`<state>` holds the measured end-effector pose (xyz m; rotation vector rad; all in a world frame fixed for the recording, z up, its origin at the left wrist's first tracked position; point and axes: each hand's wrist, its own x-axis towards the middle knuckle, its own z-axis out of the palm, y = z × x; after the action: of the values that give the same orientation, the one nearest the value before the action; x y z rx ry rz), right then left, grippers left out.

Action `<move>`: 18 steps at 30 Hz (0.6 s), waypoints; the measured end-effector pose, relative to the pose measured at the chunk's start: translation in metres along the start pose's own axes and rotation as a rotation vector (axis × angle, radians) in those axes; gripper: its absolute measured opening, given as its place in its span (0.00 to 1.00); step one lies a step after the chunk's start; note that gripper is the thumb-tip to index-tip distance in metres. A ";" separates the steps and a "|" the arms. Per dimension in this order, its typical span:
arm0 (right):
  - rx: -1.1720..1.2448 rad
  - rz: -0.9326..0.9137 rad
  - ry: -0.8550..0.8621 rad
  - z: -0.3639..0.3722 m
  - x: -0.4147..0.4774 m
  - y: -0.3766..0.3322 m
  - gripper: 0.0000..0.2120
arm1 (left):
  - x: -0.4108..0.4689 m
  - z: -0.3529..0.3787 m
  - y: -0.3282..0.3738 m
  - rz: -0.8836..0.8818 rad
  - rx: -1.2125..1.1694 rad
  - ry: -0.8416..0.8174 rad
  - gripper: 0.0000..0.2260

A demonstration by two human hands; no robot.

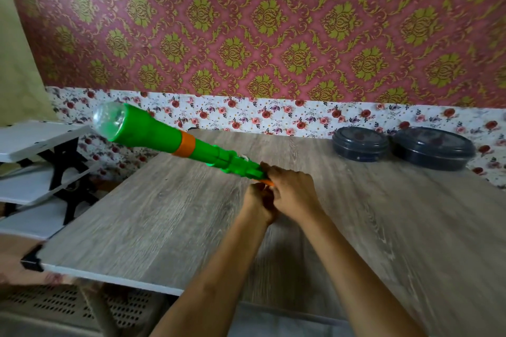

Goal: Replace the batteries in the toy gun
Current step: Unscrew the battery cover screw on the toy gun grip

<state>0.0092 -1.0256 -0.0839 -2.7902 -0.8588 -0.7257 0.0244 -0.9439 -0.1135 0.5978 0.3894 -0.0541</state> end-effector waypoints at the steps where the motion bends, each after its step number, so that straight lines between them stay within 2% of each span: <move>1: 0.016 0.013 0.006 0.000 0.001 0.000 0.27 | -0.001 -0.001 0.001 0.008 0.005 -0.001 0.16; 6: 0.136 0.133 0.011 -0.002 0.003 0.010 0.26 | -0.001 -0.002 0.005 0.007 0.096 0.023 0.15; 12: 0.422 0.333 -0.034 0.002 0.005 0.029 0.17 | -0.002 -0.007 0.004 -0.021 0.144 -0.032 0.16; 18: 0.657 0.418 -0.050 0.003 0.004 0.037 0.18 | -0.005 -0.007 0.006 -0.052 0.151 -0.080 0.16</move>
<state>0.0342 -1.0536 -0.0842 -2.2734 -0.3879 -0.2408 0.0179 -0.9356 -0.1141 0.7322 0.3247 -0.1579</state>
